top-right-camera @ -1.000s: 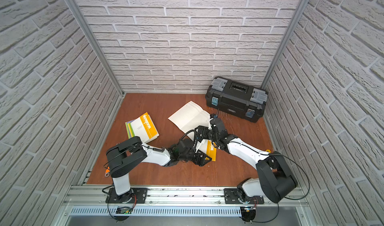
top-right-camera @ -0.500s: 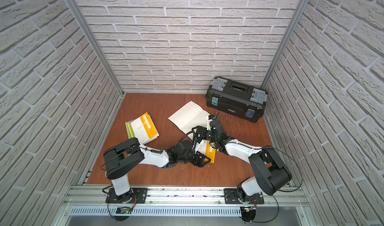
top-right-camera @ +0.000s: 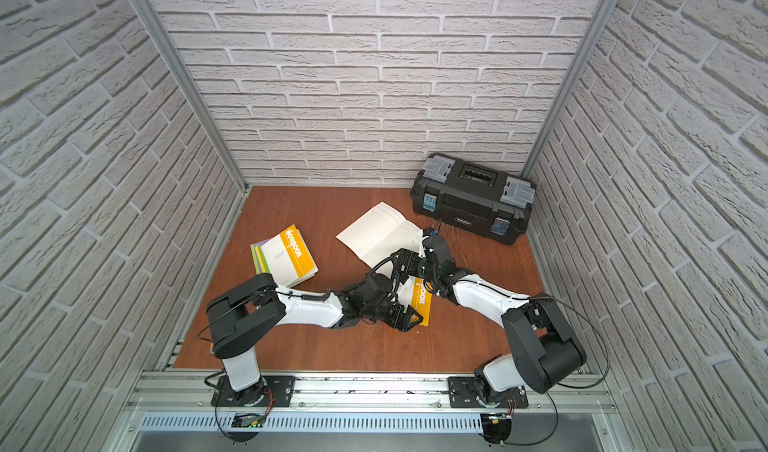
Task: Close the notebook
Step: Close the notebook at the center of the board.
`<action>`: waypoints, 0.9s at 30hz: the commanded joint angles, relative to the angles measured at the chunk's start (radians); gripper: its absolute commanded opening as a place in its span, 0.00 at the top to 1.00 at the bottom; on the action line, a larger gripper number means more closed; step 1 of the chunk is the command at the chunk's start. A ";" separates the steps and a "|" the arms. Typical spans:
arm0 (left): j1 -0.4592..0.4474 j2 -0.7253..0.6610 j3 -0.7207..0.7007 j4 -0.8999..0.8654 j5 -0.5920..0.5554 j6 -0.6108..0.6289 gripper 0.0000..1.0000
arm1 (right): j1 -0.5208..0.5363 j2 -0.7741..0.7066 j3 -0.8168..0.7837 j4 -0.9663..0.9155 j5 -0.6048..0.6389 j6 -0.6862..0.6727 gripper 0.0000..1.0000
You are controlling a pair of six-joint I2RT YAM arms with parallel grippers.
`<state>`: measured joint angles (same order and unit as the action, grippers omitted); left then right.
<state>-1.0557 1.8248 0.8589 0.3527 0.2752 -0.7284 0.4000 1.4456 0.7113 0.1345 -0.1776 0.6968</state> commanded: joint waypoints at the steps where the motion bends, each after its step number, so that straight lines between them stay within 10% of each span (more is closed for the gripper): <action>1: 0.029 0.037 -0.002 -0.038 -0.070 0.021 0.12 | -0.027 -0.010 0.018 -0.160 0.056 -0.077 0.05; 14: 0.039 0.033 -0.023 -0.027 -0.063 0.019 0.12 | -0.135 0.093 0.218 -0.247 -0.081 -0.118 0.05; 27: 0.056 0.050 -0.051 0.076 -0.016 -0.002 0.11 | -0.237 0.221 -0.273 0.791 -0.353 0.401 0.05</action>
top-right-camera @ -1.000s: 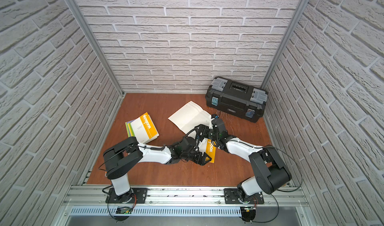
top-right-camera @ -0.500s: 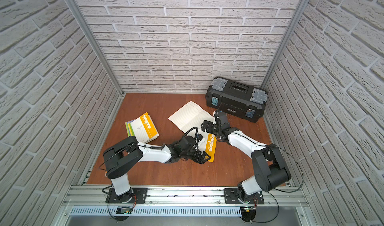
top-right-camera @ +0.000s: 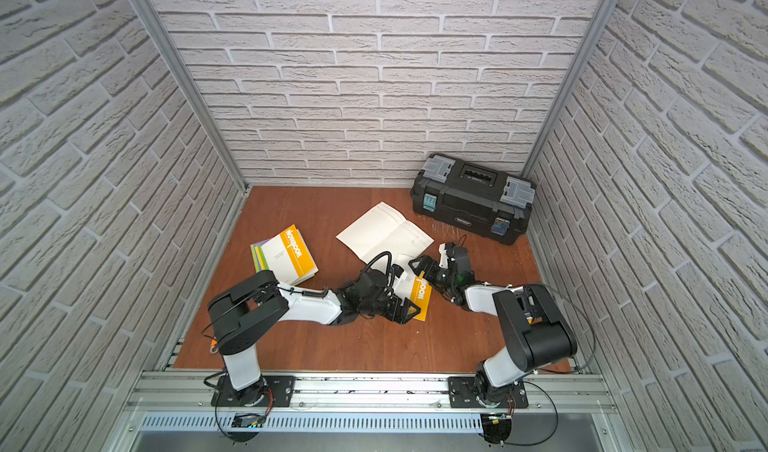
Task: Close the notebook
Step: Close the notebook at the center of the board.
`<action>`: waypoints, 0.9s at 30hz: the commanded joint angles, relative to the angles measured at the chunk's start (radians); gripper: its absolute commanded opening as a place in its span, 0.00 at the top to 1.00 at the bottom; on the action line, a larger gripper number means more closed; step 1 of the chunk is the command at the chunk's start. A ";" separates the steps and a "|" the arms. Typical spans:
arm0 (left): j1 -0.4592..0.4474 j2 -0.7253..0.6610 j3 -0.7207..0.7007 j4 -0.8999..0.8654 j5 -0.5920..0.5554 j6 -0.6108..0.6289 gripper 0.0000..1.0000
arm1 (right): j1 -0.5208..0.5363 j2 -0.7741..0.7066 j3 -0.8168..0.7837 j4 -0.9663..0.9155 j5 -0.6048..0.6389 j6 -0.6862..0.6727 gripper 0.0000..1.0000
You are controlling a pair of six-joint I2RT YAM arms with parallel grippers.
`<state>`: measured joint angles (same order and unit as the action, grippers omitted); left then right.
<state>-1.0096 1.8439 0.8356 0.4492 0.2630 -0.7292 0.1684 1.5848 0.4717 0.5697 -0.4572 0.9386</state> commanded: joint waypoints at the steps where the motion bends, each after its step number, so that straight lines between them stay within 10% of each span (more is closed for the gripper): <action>1: 0.011 0.030 -0.029 -0.020 -0.004 -0.002 0.12 | -0.006 0.113 -0.042 0.408 -0.081 0.181 0.06; 8: 0.011 0.018 -0.046 -0.016 -0.014 -0.007 0.12 | -0.006 0.235 -0.120 0.502 -0.042 0.228 0.09; 17: 0.030 -0.056 -0.059 -0.015 -0.033 -0.002 0.11 | -0.006 -0.062 -0.076 -0.105 0.051 -0.044 0.08; 27: 0.252 -0.208 -0.237 0.198 0.015 -0.165 0.14 | -0.006 -0.065 -0.064 -0.140 0.044 -0.071 0.08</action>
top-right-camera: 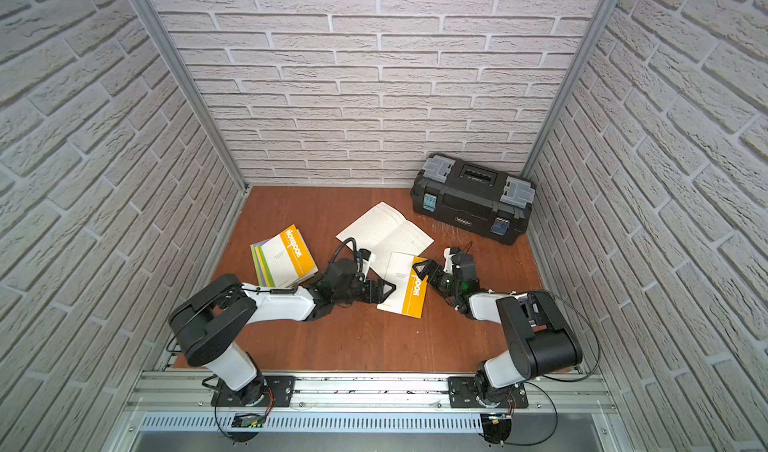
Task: Close the notebook
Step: Close the notebook at the center of the board, then pick up the notebook from the center of the board.
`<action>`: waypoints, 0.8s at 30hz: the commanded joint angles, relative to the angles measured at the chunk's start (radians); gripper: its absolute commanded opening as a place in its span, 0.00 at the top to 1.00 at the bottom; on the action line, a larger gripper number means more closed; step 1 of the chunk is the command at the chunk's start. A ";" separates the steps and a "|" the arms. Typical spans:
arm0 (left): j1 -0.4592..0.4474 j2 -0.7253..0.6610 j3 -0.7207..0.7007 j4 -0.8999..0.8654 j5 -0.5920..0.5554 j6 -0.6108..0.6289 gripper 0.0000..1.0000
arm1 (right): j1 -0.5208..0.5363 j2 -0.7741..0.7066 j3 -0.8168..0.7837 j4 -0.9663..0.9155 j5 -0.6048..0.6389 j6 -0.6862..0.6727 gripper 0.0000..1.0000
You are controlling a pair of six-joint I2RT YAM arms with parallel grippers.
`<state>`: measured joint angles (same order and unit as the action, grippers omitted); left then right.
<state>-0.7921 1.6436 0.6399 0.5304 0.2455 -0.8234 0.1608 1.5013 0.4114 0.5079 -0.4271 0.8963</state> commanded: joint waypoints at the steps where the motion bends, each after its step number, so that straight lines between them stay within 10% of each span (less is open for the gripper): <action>1: 0.044 -0.005 -0.045 0.115 0.029 -0.077 0.14 | 0.002 0.020 -0.006 -0.075 0.013 -0.027 0.08; 24: 0.069 0.273 0.011 0.307 0.220 -0.405 0.30 | 0.002 0.057 -0.003 -0.045 -0.010 -0.029 0.08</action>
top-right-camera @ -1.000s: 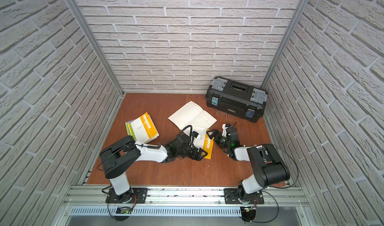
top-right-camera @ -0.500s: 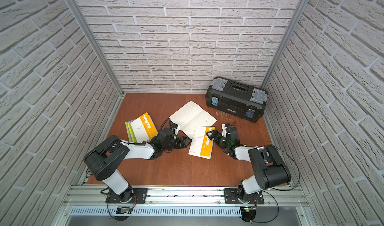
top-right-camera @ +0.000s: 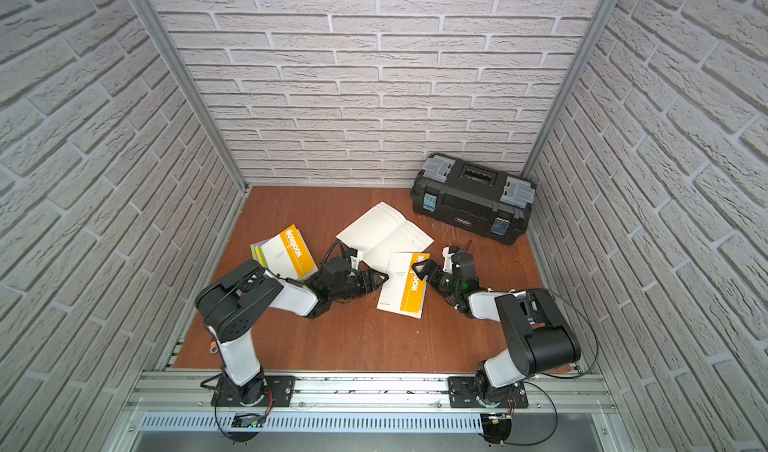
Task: Close the notebook
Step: Pick up the notebook from the center of the board.
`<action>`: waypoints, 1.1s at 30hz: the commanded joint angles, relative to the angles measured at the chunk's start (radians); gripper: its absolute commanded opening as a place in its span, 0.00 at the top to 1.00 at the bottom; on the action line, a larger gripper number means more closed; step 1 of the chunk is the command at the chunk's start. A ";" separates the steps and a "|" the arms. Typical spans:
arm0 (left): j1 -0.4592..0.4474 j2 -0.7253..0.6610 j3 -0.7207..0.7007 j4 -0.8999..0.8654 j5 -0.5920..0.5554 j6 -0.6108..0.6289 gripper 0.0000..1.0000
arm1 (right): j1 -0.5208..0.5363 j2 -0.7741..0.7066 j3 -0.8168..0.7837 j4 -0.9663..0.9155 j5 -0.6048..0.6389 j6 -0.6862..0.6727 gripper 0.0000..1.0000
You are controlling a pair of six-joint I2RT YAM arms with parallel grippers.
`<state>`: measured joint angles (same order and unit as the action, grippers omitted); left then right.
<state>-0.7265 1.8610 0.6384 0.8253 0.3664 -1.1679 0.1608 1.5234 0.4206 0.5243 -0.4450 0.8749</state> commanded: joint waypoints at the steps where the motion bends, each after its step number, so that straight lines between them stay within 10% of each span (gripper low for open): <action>1: 0.003 0.062 0.015 0.019 0.117 -0.062 0.30 | 0.002 0.038 -0.011 -0.060 0.007 -0.007 0.08; 14: -0.030 0.101 0.009 0.073 0.215 -0.059 0.38 | 0.002 0.055 -0.022 -0.031 0.002 0.000 0.08; 26: -0.079 -0.022 0.094 -0.173 0.184 0.087 0.97 | 0.002 0.003 -0.022 -0.084 0.016 -0.023 0.08; 33: -0.081 -0.099 0.114 -0.198 0.206 0.145 1.00 | 0.002 -0.100 0.005 -0.215 0.029 -0.069 0.08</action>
<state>-0.8085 1.7763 0.7429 0.6189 0.5583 -1.0679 0.1608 1.4742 0.4217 0.4377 -0.4393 0.8474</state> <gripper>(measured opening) 0.052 0.924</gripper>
